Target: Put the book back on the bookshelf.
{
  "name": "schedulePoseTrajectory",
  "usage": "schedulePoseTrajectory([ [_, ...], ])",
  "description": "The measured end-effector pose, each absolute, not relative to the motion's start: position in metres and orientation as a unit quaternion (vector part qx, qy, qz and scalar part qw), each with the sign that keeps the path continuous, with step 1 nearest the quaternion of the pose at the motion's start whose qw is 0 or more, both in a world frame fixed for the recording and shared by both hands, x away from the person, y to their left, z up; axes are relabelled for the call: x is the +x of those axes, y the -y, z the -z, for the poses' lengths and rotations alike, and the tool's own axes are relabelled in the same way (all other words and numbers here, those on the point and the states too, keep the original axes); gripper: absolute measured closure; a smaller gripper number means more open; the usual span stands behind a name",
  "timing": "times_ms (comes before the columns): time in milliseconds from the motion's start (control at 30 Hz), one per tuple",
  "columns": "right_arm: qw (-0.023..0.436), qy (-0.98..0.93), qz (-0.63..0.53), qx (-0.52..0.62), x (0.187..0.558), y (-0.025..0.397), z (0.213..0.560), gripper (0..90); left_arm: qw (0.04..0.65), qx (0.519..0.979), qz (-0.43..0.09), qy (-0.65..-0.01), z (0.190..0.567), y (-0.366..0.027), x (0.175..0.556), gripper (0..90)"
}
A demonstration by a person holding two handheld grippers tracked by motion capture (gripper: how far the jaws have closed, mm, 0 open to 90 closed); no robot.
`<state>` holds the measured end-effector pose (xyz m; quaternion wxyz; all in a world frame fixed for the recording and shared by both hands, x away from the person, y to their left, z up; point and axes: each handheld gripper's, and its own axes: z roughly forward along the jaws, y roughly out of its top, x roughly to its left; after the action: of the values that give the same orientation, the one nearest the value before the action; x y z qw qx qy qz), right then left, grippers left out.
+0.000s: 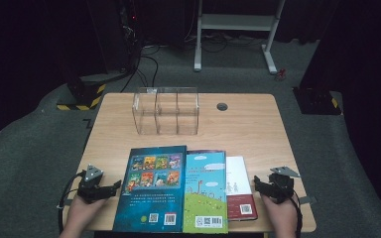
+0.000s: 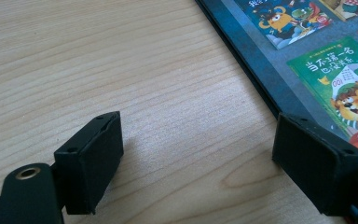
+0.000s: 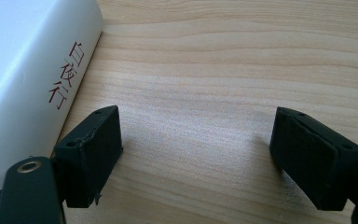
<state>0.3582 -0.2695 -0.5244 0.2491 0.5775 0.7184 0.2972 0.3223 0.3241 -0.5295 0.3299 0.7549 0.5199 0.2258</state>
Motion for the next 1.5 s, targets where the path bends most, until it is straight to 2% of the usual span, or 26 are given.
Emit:
schedulePoseTrajectory([
  [233, 0.249, -0.72, -0.298, 0.575, 0.357, 0.27, 0.524, 17.0, 0.329, 0.756, -0.224, -0.52, 0.529, -0.324, 0.322, 16.4],
  [333, 0.251, -0.718, -0.299, 0.576, 0.356, 0.27, 0.524, 19.9, 0.328, 0.756, -0.223, -0.521, 0.529, -0.324, 0.322, 16.8],
  [533, 0.26, -0.717, -0.309, 0.568, 0.351, 0.271, 0.521, 21.8, 0.335, 0.752, -0.212, -0.527, 0.526, -0.325, 0.32, 21.0],
  [633, 0.253, -0.705, -0.342, 0.567, 0.344, 0.272, 0.513, 22.6, 0.362, 0.744, -0.182, -0.532, 0.523, -0.324, 0.318, 27.5],
  [700, 0.255, -0.702, -0.352, 0.564, 0.341, 0.271, 0.509, 22.9, 0.368, 0.741, -0.183, -0.531, 0.52, -0.321, 0.316, 29.0],
  [733, 0.259, -0.697, -0.374, 0.554, 0.335, 0.266, 0.497, 23.5, 0.378, 0.738, -0.188, -0.527, 0.515, -0.318, 0.314, 34.2],
  [900, 0.247, -0.703, -0.416, 0.521, 0.323, 0.241, 0.471, 23.6, 0.403, 0.724, -0.194, -0.526, 0.504, -0.305, 0.308, 46.3],
  [933, 0.247, -0.703, -0.416, 0.521, 0.323, 0.241, 0.471, 23.6, 0.403, 0.724, -0.194, -0.526, 0.504, -0.305, 0.308, 49.6],
  [967, 0.236, -0.711, -0.428, 0.506, 0.319, 0.227, 0.461, 23.6, 0.393, 0.739, -0.203, -0.508, 0.503, -0.297, 0.308, 56.9],
  [1033, 0.231, -0.719, -0.438, 0.488, 0.315, 0.21, 0.452, 23.6, 0.362, 0.757, -0.207, -0.503, 0.504, -0.289, 0.313, 62.0],
  [1100, 0.229, -0.725, -0.439, 0.478, 0.312, 0.201, 0.447, 23.6, 0.357, 0.76, -0.207, -0.502, 0.504, -0.286, 0.314, 66.9],
  [1167, 0.228, -0.731, -0.452, 0.458, 0.304, 0.177, 0.436, 24.8, 0.341, 0.758, -0.228, -0.506, 0.502, -0.282, 0.311, 69.7],
  [1333, 0.218, -0.747, -0.457, 0.431, 0.296, 0.142, 0.435, 24.2, 0.352, 0.736, -0.233, -0.53, 0.51, -0.286, 0.302, 68.4],
  [1433, 0.21, -0.758, -0.448, 0.425, 0.295, 0.127, 0.44, 24.5, 0.362, 0.73, -0.228, -0.533, 0.509, -0.286, 0.299, 56.0],
  [1500, 0.205, -0.761, -0.446, 0.425, 0.295, 0.118, 0.443, 24.9, 0.364, 0.728, -0.235, -0.532, 0.507, -0.286, 0.298, 51.4],
])
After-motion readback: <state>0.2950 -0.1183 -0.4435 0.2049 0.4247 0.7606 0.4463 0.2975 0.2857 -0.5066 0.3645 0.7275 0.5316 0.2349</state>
